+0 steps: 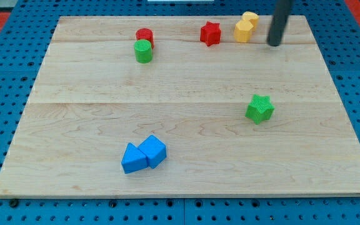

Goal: Slide the heart to the top left of the red star

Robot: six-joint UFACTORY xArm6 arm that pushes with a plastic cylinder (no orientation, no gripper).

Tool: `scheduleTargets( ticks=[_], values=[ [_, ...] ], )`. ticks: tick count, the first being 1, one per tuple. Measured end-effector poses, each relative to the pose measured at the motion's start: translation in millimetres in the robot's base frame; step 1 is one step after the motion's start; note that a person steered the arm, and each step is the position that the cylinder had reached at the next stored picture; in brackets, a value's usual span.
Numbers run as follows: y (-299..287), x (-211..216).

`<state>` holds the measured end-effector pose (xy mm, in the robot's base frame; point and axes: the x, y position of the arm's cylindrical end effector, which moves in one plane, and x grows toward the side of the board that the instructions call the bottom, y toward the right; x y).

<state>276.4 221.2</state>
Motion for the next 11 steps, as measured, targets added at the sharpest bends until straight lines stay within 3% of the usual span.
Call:
scheduleTargets(
  ticks=[1, 2, 4, 5, 6, 7, 8, 9, 10, 11],
  values=[
    [11, -79],
    [-20, -84],
    [-128, -25],
    [-155, -40],
    [-130, -30],
    [-121, -57],
    [-147, -75],
    [-204, -74],
    [-218, -57],
    [-160, -56]
  ],
)
